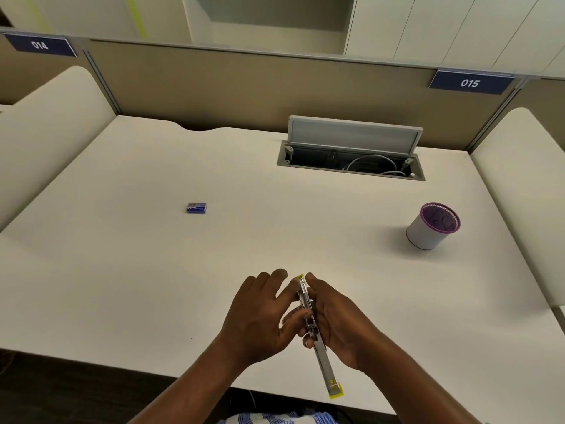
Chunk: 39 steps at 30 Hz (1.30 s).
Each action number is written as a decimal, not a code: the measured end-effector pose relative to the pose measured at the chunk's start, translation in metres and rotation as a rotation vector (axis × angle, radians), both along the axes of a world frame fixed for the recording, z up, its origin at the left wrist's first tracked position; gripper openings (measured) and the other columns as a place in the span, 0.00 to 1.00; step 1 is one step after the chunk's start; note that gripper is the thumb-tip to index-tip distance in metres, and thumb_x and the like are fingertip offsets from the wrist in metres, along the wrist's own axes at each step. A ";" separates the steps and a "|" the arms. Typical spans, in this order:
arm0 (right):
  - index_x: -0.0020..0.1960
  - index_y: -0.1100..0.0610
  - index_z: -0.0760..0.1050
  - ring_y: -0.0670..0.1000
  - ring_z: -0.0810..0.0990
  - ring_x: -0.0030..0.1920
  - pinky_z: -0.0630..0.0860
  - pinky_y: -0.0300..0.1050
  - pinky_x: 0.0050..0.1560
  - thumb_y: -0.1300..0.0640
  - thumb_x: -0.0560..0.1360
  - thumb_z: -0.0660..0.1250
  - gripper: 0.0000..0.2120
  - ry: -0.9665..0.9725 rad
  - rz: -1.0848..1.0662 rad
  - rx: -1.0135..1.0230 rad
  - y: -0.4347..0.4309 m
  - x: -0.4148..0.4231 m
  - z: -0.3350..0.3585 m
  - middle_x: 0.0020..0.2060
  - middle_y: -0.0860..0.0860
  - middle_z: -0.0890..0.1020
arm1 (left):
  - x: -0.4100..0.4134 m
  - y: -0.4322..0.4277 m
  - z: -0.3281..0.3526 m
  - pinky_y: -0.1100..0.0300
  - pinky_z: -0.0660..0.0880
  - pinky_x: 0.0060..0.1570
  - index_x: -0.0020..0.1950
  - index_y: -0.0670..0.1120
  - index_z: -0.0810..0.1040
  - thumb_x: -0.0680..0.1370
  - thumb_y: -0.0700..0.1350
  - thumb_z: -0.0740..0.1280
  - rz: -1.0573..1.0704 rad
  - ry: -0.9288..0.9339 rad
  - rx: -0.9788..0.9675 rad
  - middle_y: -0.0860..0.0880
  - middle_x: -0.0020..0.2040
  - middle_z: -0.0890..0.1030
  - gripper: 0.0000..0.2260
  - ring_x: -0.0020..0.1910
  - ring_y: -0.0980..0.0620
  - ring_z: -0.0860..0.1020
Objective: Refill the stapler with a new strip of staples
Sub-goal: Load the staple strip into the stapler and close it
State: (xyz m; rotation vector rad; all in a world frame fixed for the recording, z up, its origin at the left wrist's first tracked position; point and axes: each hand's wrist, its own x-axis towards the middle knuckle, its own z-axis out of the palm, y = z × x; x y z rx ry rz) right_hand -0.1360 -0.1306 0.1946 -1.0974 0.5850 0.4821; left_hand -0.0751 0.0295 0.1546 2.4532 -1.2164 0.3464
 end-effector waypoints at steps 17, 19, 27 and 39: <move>0.55 0.59 0.80 0.53 0.76 0.33 0.72 0.45 0.31 0.38 0.81 0.58 0.25 -0.005 -0.011 0.106 -0.008 0.003 -0.013 0.41 0.58 0.82 | -0.010 -0.010 0.003 0.73 0.69 0.40 0.60 0.57 0.80 0.79 0.42 0.70 0.223 0.593 -0.450 0.58 0.50 0.77 0.13 0.44 0.53 0.78; 0.60 0.62 0.80 0.53 0.76 0.33 0.73 0.45 0.32 0.39 0.82 0.57 0.28 -0.017 -0.015 0.125 -0.010 0.005 -0.015 0.43 0.61 0.82 | -0.012 -0.010 0.002 0.70 0.71 0.43 0.65 0.56 0.77 0.79 0.39 0.65 0.201 0.673 -0.482 0.58 0.53 0.77 0.18 0.48 0.52 0.79; 0.66 0.64 0.77 0.54 0.77 0.35 0.74 0.46 0.33 0.40 0.82 0.54 0.31 -0.063 -0.052 0.270 -0.019 0.011 -0.020 0.43 0.61 0.81 | -0.014 0.009 -0.007 0.61 0.69 0.66 0.82 0.59 0.44 0.73 0.48 0.70 -0.061 0.837 -0.228 0.63 0.77 0.60 0.45 0.72 0.55 0.69; 0.62 0.62 0.80 0.55 0.79 0.37 0.76 0.47 0.39 0.33 0.79 0.57 0.34 -0.049 -0.074 0.346 -0.016 0.017 -0.025 0.42 0.60 0.81 | -0.008 -0.011 -0.009 0.74 0.65 0.64 0.82 0.58 0.43 0.69 0.65 0.75 0.004 0.821 -0.323 0.65 0.75 0.65 0.53 0.72 0.60 0.69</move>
